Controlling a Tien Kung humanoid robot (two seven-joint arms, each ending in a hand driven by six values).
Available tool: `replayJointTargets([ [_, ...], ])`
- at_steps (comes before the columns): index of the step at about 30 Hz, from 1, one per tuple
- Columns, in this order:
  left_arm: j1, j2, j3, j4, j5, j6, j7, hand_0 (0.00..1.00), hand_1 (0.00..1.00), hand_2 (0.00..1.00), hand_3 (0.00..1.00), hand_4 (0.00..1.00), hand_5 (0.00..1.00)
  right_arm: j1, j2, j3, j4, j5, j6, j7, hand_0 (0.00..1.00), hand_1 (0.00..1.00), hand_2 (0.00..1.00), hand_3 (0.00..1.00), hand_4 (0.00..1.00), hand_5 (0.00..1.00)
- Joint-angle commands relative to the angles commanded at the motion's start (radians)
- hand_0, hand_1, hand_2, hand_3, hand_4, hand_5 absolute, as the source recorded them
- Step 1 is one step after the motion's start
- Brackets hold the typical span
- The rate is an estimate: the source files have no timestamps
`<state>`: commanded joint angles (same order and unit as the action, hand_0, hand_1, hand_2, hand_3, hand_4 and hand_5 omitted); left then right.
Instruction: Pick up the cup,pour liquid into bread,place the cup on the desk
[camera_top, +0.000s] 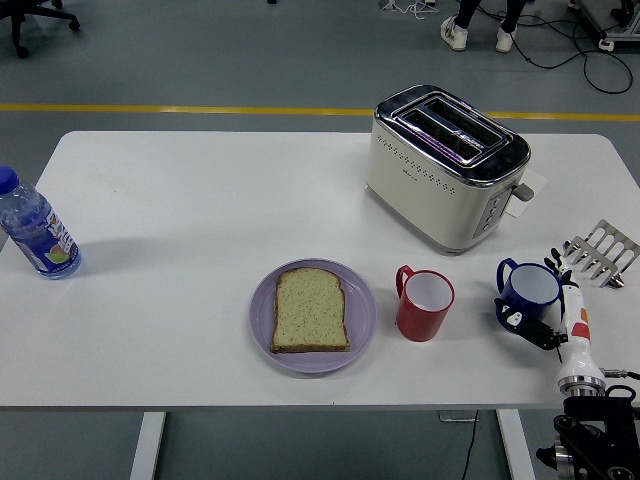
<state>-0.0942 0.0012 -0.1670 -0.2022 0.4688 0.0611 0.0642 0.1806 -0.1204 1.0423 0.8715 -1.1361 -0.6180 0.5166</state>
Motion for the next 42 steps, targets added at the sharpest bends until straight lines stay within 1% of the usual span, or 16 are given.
replayJointTargets([
  [2,0.0,0.0,0.001,0.0,-0.001,0.0,0.0,0.635,0.647,0.657,0.554,0.324,0.836,-0.001,0.0,0.002,0.004,-0.003,0.002,-0.001,0.964,0.825,0.971,0.998,0.947,0.006],
  [7,0.0,0.0,0.0,0.0,0.001,0.0,0.0,0.635,0.647,0.657,0.554,0.324,0.836,-0.008,-0.002,0.011,0.026,-0.02,0.003,-0.006,0.964,0.825,0.971,0.998,0.947,0.006],
  [18,0.007,-0.001,0.006,0.001,0.0,0.0,0.0,0.635,0.646,0.656,0.552,0.323,0.835,-0.047,-0.009,0.038,0.118,-0.048,-0.004,-0.004,0.972,0.83,0.978,0.998,0.948,0.006],
  [20,0.008,-0.001,0.008,0.001,0.0,0.0,0.0,0.635,0.645,0.657,0.554,0.325,0.835,-0.055,-0.011,0.039,0.143,-0.054,-0.007,-0.005,0.974,0.829,0.976,0.998,0.958,0.028],
  [21,0.009,-0.001,0.01,0.001,0.0,0.0,0.0,0.635,0.645,0.657,0.554,0.325,0.835,-0.061,-0.014,0.041,0.167,-0.062,-0.011,-0.007,0.974,0.829,0.976,0.998,0.958,0.028],
  [25,0.01,-0.001,0.011,0.001,0.001,0.0,0.0,0.635,0.645,0.657,0.554,0.325,0.835,-0.073,-0.018,0.051,0.216,-0.076,-0.024,-0.012,0.974,0.829,0.976,0.998,0.958,0.028],
  [26,0.011,-0.001,0.012,0.001,0.001,0.0,0.0,0.635,0.646,0.657,0.552,0.324,0.836,-0.076,-0.019,0.062,0.242,-0.082,-0.027,-0.014,0.97,0.828,0.974,0.998,0.96,0.035],
  [27,0.011,-0.001,0.013,0.001,0.001,0.0,0.0,0.635,0.646,0.657,0.552,0.324,0.836,-0.079,-0.021,0.07,0.266,-0.087,-0.027,-0.015,0.97,0.828,0.974,0.998,0.96,0.035],
  [31,0.013,-0.001,0.016,0.001,0.0,0.0,0.0,0.635,0.646,0.657,0.552,0.324,0.836,-0.08,-0.026,0.097,0.324,-0.089,-0.027,-0.019,0.97,0.828,0.974,0.998,0.96,0.035],
  [32,0.013,-0.001,0.016,0.001,-0.001,0.0,0.0,0.635,0.646,0.657,0.552,0.323,0.836,-0.08,-0.027,0.099,0.329,-0.089,-0.027,-0.019,0.949,0.815,0.95,0.998,0.961,0.06],
  [34,0.014,-0.001,0.018,0.001,-0.001,0.0,0.0,0.635,0.646,0.657,0.552,0.323,0.836,-0.081,-0.032,0.115,0.361,-0.095,-0.027,-0.025,0.949,0.815,0.95,0.998,0.961,0.06],
  [37,0.016,-0.001,0.02,0.001,-0.002,0.0,0.0,0.635,0.646,0.657,0.552,0.323,0.836,-0.082,-0.034,0.139,0.403,-0.075,-0.027,-0.028,0.949,0.815,0.95,0.998,0.961,0.06],
  [38,0.016,-0.001,0.021,0.001,-0.002,0.0,0.0,0.635,0.646,0.657,0.552,0.325,0.837,-0.083,-0.034,0.146,0.413,-0.064,-0.027,-0.028,0.882,0.762,0.882,0.9,0.845,0.184],
  [39,0.016,-0.001,0.021,0.001,-0.002,0.0,0.0,0.635,0.646,0.657,0.552,0.325,0.837,-0.083,-0.034,0.154,0.422,-0.049,-0.022,-0.026,0.882,0.762,0.882,0.9,0.845,0.184],
  [40,0.016,-0.001,0.02,0.001,-0.002,0.0,0.0,0.635,0.646,0.657,0.552,0.325,0.837,-0.082,-0.035,0.166,0.439,-0.004,-0.011,-0.023,0.882,0.762,0.882,0.9,0.845,0.184],
  [42,0.016,-0.001,0.019,0.001,-0.002,0.0,0.0,0.635,0.646,0.657,0.552,0.325,0.837,-0.082,-0.037,0.191,0.468,0.074,0.046,-0.023,0.882,0.762,0.882,0.9,0.845,0.184],
])
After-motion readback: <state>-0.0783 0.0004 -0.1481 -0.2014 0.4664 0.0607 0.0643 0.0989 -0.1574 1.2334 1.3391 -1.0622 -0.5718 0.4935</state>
